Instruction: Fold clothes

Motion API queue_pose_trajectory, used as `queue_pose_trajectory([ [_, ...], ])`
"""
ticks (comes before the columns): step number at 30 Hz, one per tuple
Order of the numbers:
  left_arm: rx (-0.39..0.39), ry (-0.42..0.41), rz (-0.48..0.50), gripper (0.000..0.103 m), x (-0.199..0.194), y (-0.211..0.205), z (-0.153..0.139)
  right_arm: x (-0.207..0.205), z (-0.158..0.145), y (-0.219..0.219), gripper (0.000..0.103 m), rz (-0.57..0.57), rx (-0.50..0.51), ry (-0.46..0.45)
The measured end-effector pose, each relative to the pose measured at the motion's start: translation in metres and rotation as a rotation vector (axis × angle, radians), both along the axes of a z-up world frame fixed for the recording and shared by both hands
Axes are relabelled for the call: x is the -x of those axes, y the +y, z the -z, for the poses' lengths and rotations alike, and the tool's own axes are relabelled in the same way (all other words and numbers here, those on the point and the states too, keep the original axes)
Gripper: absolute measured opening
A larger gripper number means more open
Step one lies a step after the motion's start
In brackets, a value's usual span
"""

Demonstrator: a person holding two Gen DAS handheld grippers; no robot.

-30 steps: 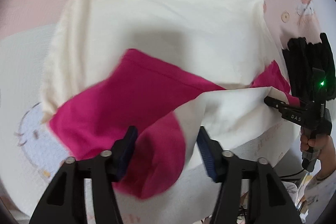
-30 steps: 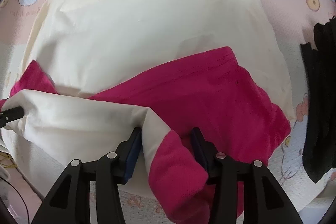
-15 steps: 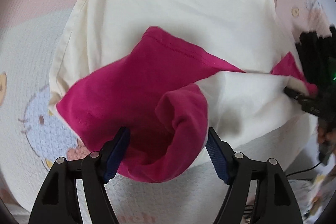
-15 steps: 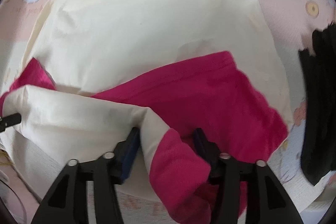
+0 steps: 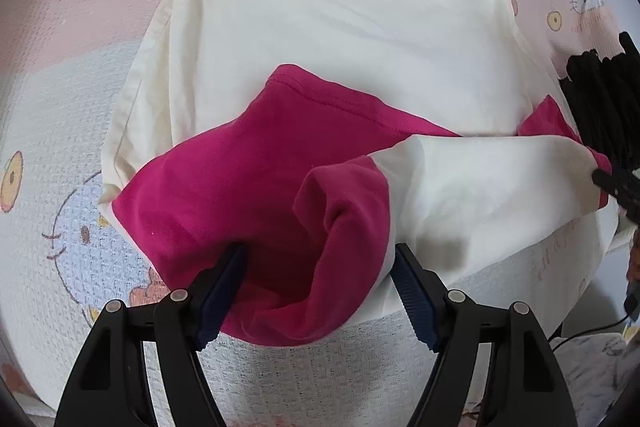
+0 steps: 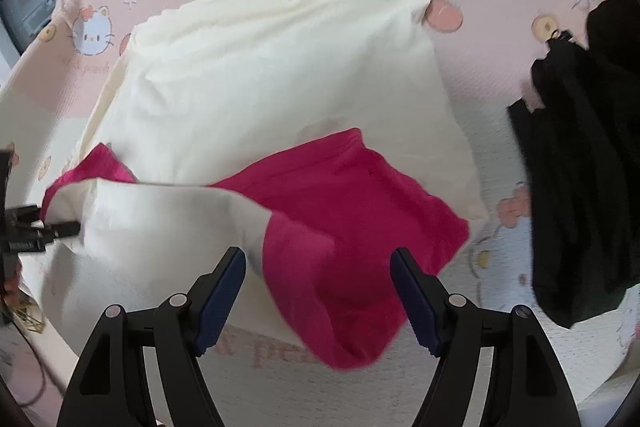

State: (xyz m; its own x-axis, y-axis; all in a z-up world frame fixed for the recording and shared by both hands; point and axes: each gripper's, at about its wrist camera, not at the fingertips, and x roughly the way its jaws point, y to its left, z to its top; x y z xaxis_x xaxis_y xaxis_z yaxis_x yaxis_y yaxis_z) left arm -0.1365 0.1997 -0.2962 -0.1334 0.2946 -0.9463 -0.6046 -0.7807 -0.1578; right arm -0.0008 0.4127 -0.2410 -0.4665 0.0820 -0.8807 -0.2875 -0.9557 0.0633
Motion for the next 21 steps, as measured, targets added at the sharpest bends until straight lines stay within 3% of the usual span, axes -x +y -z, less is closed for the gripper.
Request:
queue_pose_trajectory([
  [3,0.000,0.007,-0.015,0.073,-0.001,0.002,-0.005,-0.024,-0.009,0.022,0.074,0.038,0.002,0.050],
  [6,-0.010,0.015,-0.025,0.073,-0.002,0.002,-0.010,-0.047,-0.009,0.036,0.074,0.111,0.110,0.144],
  [9,-0.043,0.033,-0.030,0.073,-0.004,0.001,-0.018,-0.046,0.004,0.048,0.069,0.183,0.188,0.177],
  [11,-0.063,0.076,-0.047,0.072,-0.006,0.000,-0.024,-0.040,0.006,0.049,0.035,0.194,0.201,0.119],
  [15,-0.073,0.123,-0.033,0.065,-0.011,0.004,-0.028,-0.031,0.005,0.033,0.029,0.142,0.092,0.094],
  [21,0.017,0.158,-0.025,0.066,-0.003,0.015,-0.014,-0.008,0.024,0.024,0.028,0.139,0.000,-0.012],
])
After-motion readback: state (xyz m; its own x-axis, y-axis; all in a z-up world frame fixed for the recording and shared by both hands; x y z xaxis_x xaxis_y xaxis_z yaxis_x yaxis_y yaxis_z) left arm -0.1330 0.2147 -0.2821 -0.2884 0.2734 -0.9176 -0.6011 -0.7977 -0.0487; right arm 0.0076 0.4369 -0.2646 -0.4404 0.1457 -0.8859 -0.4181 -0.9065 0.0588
